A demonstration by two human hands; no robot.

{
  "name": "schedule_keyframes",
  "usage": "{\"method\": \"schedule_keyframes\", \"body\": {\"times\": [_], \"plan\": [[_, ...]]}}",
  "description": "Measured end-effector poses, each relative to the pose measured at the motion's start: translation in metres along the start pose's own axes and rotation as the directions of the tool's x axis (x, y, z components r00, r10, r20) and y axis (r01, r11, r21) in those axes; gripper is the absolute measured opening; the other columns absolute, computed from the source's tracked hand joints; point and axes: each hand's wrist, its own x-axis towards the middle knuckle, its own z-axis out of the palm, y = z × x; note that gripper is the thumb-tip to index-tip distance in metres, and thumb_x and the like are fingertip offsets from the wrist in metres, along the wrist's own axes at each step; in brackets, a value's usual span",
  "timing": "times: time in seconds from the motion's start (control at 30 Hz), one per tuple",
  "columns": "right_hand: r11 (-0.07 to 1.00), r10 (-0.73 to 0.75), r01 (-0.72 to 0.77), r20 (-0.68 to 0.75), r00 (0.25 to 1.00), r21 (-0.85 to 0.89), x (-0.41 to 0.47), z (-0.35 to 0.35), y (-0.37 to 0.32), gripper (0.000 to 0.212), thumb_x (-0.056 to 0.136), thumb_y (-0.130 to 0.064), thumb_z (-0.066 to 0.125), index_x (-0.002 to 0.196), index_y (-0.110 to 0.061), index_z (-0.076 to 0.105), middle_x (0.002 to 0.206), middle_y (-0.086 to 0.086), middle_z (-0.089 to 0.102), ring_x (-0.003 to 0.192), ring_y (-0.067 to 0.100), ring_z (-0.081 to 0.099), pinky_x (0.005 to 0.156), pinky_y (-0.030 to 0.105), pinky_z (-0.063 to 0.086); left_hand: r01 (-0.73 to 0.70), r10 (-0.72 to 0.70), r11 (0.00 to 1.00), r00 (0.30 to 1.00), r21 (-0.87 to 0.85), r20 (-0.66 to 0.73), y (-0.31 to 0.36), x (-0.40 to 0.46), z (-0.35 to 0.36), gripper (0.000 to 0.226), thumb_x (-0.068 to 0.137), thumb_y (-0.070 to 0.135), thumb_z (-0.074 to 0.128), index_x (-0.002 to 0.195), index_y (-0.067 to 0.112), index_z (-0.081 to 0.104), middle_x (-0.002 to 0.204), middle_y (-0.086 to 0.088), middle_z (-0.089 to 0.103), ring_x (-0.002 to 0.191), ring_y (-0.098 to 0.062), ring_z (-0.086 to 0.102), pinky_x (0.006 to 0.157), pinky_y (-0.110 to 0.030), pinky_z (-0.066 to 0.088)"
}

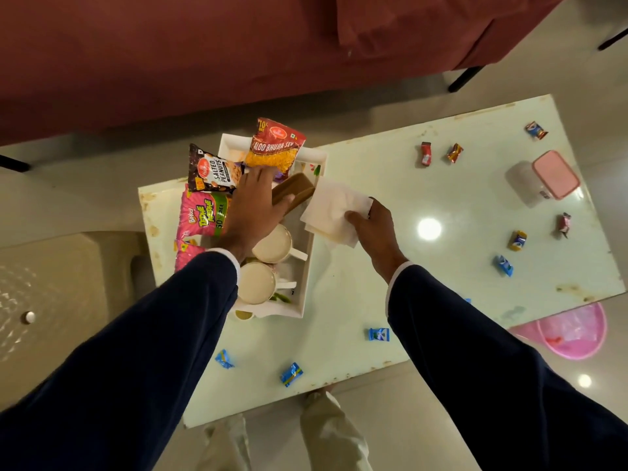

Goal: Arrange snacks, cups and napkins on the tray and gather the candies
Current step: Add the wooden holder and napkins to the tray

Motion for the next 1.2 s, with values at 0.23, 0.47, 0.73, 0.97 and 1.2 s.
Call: {"method": "schedule_keyframes", "body": {"times": [0.23,0.47,0.73,0.97,1.2], "plan": [[0.932,-0.021,-0.147,0.455,0.890,0.332,-0.039,-0.014,-0.022,0.037,0.089,-0.007,0.068,0.126,-0.014,0.064,0.116,0.008,0.072,0.106,0.026,0.069,0.085,0.041,0.060,0.475,-0.194,0.386,0.880,-0.791,0.434,0.046,-0.056,-0.034,0.052,0.083,0.056,0.065,0.132,0.041,0.057,0.137,0.008,0.062,0.125,-0.014,0.058,0.104,-0.041,0.049],[0.971,-0.017,-0.119,0.549,0.836,0.210,-0.064,-0.013,-0.031,0.041,0.090,-0.011,0.070,0.129,-0.017,0.059,0.120,0.007,0.069,0.110,0.025,0.068,0.084,0.039,0.060,0.559,-0.170,0.132,0.826,-0.819,0.537,0.028,-0.091,-0.037,0.026,0.086,0.015,0.074,0.111,0.025,0.073,0.109,0.001,0.078,0.104,-0.021,0.072,0.073,-0.033,0.062],[0.997,0.021,0.023,0.546,0.837,-0.073,-0.082,-0.005,-0.035,0.037,0.086,-0.032,0.076,0.121,-0.022,0.067,0.110,0.010,0.074,0.106,0.029,0.068,0.093,0.047,0.055,0.412,-0.084,0.587,0.887,-0.697,0.453,0.018,-0.096,-0.054,0.023,0.086,0.014,0.079,0.102,0.028,0.071,0.094,0.019,0.078,0.087,0.002,0.073,0.066,-0.015,0.056],[0.967,0.025,-0.163,0.567,0.823,0.194,-0.093,0.013,-0.019,0.033,0.093,-0.026,0.067,0.125,-0.015,0.066,0.120,0.007,0.072,0.107,0.024,0.070,0.080,0.040,0.060,0.523,-0.198,-0.065,0.828,-0.850,0.525,0.014,-0.111,-0.065,0.049,0.098,0.056,0.048,0.126,0.022,0.070,0.117,-0.007,0.073,0.099,-0.025,0.068,0.077,-0.040,0.055],[0.955,0.054,-0.165,0.406,0.912,0.245,-0.102,0.034,-0.012,0.045,0.089,-0.032,0.070,0.130,-0.021,0.058,0.124,0.003,0.069,0.116,0.028,0.064,0.091,0.053,0.058,0.503,-0.366,0.073,0.817,-0.861,0.446,0.035,-0.135,-0.047,0.024,0.104,0.033,0.052,0.125,0.029,0.063,0.123,0.004,0.072,0.116,-0.017,0.066,0.095,-0.045,0.055]]}}
